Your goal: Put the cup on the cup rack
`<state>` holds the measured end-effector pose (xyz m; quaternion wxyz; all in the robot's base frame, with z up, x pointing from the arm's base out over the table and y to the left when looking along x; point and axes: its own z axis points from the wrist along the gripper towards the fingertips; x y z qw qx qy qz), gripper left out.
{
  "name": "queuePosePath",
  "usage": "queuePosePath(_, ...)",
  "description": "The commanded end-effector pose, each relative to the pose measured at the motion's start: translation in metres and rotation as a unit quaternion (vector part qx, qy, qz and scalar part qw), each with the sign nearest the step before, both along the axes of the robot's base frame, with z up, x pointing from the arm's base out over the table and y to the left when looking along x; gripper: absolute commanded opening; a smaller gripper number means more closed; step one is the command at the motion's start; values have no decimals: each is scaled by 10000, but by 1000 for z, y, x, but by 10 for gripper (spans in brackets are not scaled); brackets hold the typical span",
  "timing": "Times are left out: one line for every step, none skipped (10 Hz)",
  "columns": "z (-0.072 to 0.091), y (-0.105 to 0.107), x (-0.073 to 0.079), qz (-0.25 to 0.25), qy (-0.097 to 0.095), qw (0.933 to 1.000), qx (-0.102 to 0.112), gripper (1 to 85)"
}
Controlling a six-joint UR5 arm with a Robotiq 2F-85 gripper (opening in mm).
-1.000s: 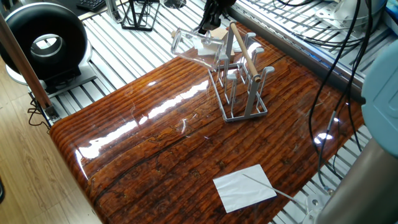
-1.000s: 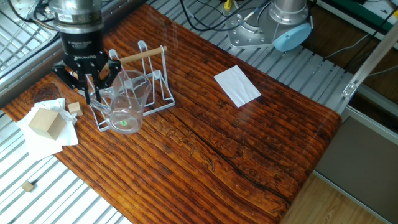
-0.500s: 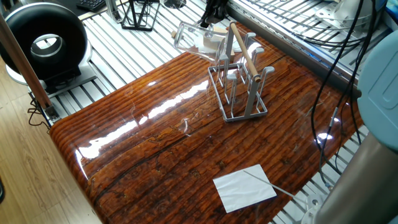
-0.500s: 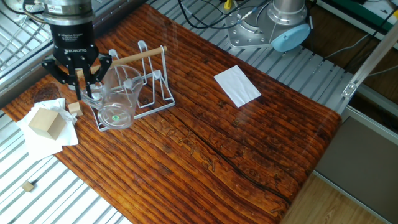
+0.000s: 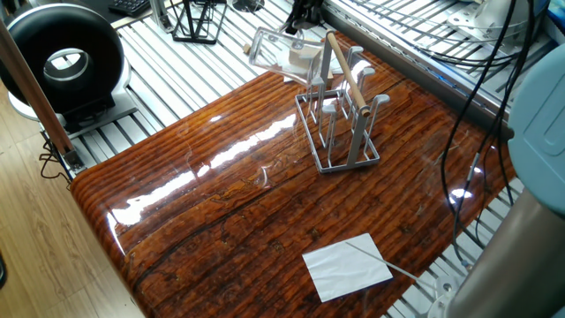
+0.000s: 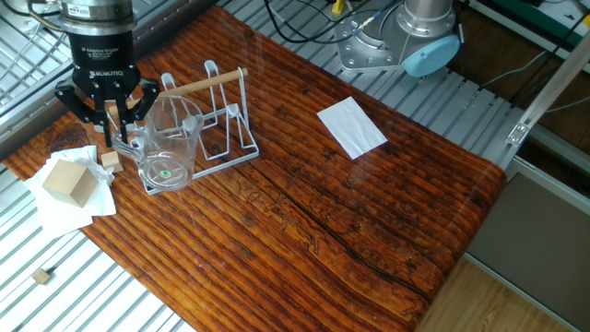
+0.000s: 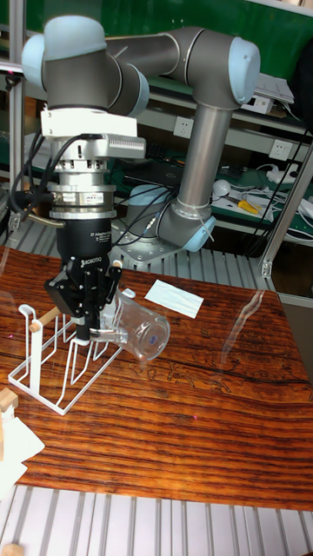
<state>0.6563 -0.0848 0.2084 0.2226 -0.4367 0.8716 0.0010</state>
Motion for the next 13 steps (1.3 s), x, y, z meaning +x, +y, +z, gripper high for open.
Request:
queuePosePath(5, -1, 7, 85, -168, 9998, -19, 10)
queuePosePath(5, 0, 8, 114, -198, 9997, -27, 10)
queuePosePath(6, 1, 10, 134, -234, 9996, -33, 10)
queuePosePath(5, 3, 8, 50, -192, 9998, 32, 10)
queuePosePath(3, 2, 5, -25, -113, 9999, 19, 10)
queuePosePath(2, 3, 4, -72, -63, 9999, 74, 10)
queuePosePath(2, 9, 0, -166, 38, 9996, 237, 10)
queuePosePath(2, 10, -2, -202, 102, 9993, 311, 10)
queuePosePath(1, 13, -4, -314, 211, 9982, 472, 10)
queuePosePath(-1, 13, -2, -327, 246, 9980, 487, 10)
queuePosePath(-3, 11, 0, -320, 251, 9982, 438, 10)
queuePosePath(-5, 6, 2, -281, 264, 9985, 384, 10)
queuePosePath(-7, 0, 4, -242, 277, 9987, 338, 10)
